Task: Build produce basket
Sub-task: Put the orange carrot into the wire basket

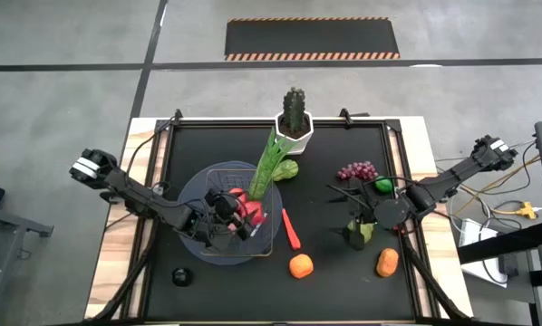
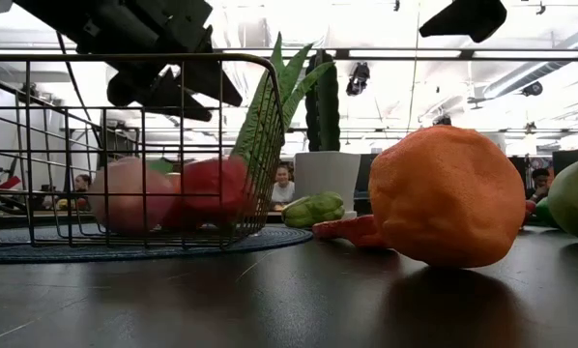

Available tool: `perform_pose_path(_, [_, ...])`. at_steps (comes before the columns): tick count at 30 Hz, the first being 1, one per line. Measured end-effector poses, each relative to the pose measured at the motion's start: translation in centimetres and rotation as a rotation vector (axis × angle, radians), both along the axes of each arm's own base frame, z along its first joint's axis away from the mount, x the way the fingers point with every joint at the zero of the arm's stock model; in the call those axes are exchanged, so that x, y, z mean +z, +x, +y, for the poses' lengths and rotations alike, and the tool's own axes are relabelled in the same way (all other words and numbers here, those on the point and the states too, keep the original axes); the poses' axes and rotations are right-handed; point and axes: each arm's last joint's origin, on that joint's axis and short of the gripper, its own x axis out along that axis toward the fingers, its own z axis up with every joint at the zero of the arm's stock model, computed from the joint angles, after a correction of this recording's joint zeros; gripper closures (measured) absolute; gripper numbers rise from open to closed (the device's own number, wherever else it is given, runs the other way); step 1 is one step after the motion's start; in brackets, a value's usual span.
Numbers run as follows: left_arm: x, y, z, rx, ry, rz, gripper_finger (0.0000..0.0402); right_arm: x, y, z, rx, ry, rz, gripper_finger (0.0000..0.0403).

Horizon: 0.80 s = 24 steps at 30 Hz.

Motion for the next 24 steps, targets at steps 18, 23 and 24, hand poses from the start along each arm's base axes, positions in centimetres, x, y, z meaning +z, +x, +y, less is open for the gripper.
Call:
perform_pose_path(18, [0.1, 0.3, -0.4, -0.128, -0.027, 0.057, 0.0069, -1.1, -0.1, -0.2, -0.025, -0.030, 0.019, 0.0032])
perform_pose_path(23, [0.0, 0.3, -0.4, -0.151, -0.039, 0.068, 0.0069, -1.8, -0.2, -0.2, -0.041, -0.040, 0.015, 0.0032])
perform_pose_path(24, [0.0, 0.3, -0.5, -0.157, -0.042, 0.070, 0.0069, -2.0, -0.2, -0.2, -0.041, -0.039, 0.012, 0.0032])
